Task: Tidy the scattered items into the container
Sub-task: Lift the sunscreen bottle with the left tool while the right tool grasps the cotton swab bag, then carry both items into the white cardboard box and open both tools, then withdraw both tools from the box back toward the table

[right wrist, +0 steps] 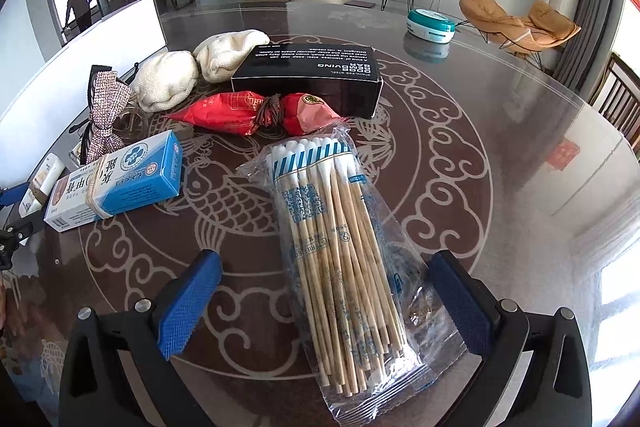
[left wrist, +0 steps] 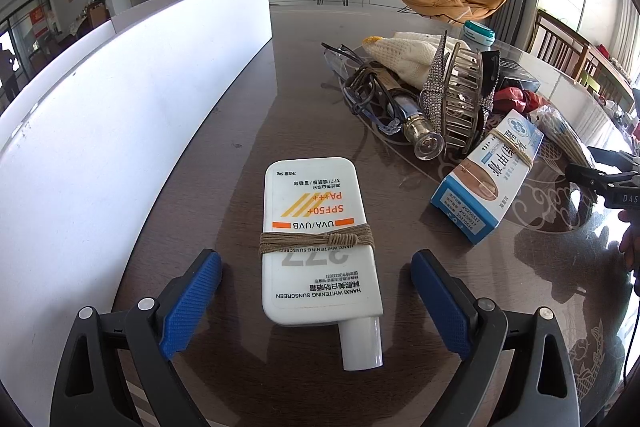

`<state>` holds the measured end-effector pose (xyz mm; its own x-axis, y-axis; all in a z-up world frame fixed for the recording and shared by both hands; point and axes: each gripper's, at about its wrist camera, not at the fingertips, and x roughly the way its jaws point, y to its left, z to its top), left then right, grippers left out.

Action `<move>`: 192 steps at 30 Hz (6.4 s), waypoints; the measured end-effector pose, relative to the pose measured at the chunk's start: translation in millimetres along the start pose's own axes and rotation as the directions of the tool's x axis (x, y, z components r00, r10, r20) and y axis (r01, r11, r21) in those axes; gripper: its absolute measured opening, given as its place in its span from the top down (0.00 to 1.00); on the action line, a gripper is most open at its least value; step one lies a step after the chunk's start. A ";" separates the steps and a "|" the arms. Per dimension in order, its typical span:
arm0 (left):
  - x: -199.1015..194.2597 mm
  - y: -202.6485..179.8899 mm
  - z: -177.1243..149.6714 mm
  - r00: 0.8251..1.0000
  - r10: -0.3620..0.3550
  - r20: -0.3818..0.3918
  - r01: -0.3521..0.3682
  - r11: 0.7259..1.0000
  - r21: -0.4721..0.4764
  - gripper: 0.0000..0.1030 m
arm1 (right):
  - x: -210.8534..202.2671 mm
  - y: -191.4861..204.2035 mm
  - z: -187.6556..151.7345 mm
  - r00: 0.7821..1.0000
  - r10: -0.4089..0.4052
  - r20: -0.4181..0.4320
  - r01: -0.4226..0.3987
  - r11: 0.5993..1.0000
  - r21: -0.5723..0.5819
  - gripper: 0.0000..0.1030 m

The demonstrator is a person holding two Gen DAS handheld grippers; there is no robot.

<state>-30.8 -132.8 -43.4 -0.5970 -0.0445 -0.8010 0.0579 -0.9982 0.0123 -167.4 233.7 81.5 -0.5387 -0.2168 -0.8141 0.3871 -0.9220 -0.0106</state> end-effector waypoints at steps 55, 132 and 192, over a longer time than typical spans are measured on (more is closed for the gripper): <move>-33.2 -8.8 6.1 0.985 -0.143 -0.099 0.151 0.985 0.078 0.51 | -62.9 49.6 -26.2 0.981 0.113 -0.159 -0.120 0.992 -0.033 0.66; -85.6 219.7 2.0 0.982 0.169 -0.089 -0.176 0.982 -0.071 0.10 | -14.6 444.0 120.4 0.941 0.337 -0.030 -0.299 0.787 -0.540 0.14; 0.2 -74.6 8.2 0.979 -0.197 -0.059 0.206 0.943 0.262 0.00 | -67.4 26.5 -90.0 0.990 -0.142 -0.003 0.140 0.972 0.191 0.00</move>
<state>-41.8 -58.7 -39.6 -0.5487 0.1558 -0.8214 -0.2783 -0.9605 0.0038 -53.5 252.8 83.9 -0.5861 -0.0830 -0.8060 0.1576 -0.9874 -0.0129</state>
